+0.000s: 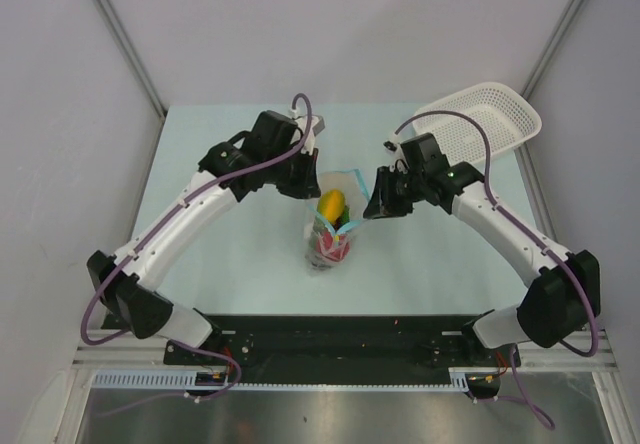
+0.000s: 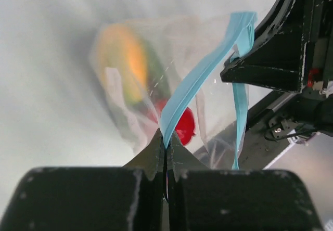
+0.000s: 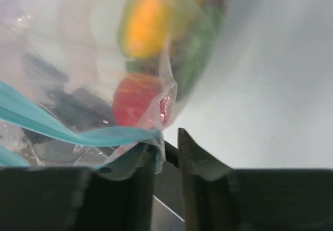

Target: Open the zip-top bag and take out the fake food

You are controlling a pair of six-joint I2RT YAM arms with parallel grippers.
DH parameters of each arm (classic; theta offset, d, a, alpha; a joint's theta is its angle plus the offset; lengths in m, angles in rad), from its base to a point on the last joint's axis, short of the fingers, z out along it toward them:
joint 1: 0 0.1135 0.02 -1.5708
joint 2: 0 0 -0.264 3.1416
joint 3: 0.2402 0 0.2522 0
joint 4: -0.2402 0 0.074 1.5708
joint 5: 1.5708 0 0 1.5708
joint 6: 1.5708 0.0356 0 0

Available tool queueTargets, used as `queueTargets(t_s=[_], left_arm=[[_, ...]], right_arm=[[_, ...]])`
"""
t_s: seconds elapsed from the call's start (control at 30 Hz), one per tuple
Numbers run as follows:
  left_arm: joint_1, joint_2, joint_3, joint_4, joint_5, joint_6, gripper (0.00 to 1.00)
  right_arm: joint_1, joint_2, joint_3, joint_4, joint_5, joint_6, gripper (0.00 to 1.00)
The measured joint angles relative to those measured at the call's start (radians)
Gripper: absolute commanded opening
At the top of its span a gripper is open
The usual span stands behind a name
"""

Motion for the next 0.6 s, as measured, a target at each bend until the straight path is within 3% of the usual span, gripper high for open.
queueTargets(t_s=[0.1,0.23,0.33,0.37,0.4,0.6], left_arm=[[0.015,-0.016,-0.04,0.024,0.045,-0.031,0.0],[0.021,-0.002,-0.092,0.123,0.108,-0.1,0.0],[0.021,0.015,-0.116,0.192,0.146,-0.152,0.0],[0.021,0.019,-0.125,0.213,0.154,-0.168,0.0],[0.021,0.021,-0.135,0.233,0.164,-0.18,0.0],[0.021,0.021,-0.161,0.288,0.175,-0.223,0.0]], right_arm=[[-0.005,0.013,0.051,-0.07,0.068,-0.04,0.53],[-0.001,0.018,0.153,-0.18,0.178,-0.09,0.59],[0.025,-0.004,0.209,-0.214,0.215,-0.094,0.5],[0.046,-0.019,0.223,-0.216,0.223,-0.086,0.45],[0.062,-0.029,0.23,-0.213,0.225,-0.081,0.34],[0.143,-0.052,0.238,-0.122,0.188,-0.014,0.32]])
